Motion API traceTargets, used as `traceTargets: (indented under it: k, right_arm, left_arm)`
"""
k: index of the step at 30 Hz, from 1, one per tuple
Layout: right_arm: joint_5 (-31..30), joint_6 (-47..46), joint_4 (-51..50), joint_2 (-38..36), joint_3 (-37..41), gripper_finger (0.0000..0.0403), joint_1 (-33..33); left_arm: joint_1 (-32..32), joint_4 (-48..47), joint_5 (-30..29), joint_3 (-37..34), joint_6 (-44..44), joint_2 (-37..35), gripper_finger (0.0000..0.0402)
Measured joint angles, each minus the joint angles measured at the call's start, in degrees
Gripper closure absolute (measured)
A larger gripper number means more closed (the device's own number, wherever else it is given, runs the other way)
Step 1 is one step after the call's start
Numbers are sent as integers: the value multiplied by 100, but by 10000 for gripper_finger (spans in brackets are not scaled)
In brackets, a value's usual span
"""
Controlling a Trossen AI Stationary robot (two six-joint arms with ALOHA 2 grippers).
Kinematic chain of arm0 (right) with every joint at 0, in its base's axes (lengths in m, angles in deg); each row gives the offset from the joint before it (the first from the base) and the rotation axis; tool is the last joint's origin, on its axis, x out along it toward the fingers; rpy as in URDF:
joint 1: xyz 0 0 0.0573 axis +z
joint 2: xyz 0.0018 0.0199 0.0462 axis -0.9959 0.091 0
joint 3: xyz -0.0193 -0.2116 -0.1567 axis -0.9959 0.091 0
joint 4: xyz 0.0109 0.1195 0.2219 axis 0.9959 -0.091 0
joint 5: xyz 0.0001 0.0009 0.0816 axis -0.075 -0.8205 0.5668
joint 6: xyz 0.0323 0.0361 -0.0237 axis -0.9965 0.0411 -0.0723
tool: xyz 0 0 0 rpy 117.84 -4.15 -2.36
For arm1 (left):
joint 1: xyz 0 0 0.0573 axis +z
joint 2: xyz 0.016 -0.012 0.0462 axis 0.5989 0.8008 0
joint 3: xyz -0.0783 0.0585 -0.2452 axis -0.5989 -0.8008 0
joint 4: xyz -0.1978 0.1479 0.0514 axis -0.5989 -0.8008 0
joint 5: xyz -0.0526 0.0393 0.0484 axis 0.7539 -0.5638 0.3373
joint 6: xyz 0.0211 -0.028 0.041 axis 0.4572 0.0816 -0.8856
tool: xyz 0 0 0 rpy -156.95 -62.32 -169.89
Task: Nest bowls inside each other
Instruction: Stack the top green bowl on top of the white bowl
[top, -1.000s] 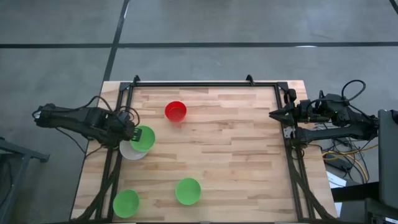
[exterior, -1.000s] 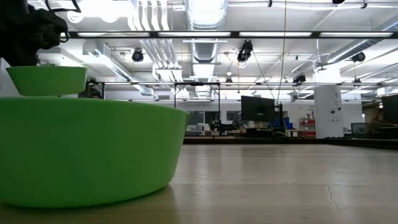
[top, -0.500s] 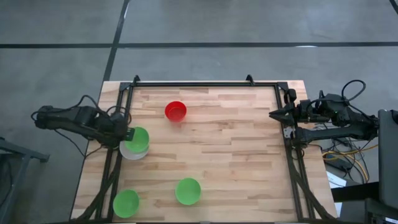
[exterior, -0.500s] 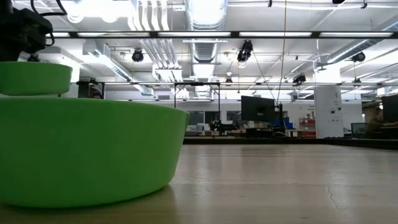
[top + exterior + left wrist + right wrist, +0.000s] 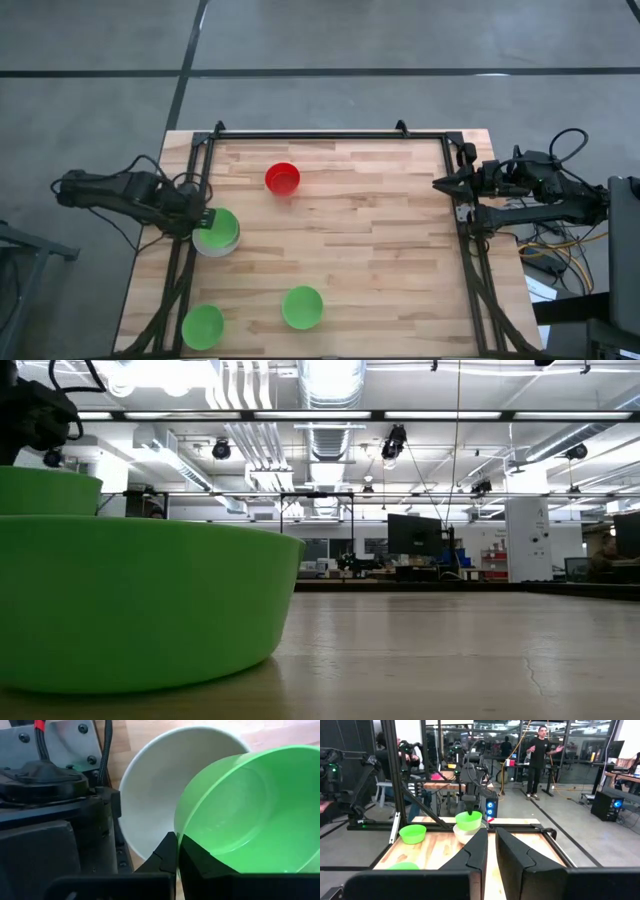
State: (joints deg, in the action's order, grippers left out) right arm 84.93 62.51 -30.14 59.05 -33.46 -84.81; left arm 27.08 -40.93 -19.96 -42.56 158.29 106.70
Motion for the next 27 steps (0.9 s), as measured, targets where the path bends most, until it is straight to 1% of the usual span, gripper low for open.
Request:
traceTargets:
  k: [5, 20, 27]
  right_arm:
    - [0, 0, 0, 0, 0, 369, 1]
    - [0, 0, 0, 2, 2, 369, 2]
    - [0, 1, 0, 1, 0, 369, 0]
  left_arm:
    - [0, 119, 159, -149, -18, 105, 394]
    - [0, 240, 232, -102, -158, 552, 395]
    - [-10, 364, 64, -95, -538, 593, 394]
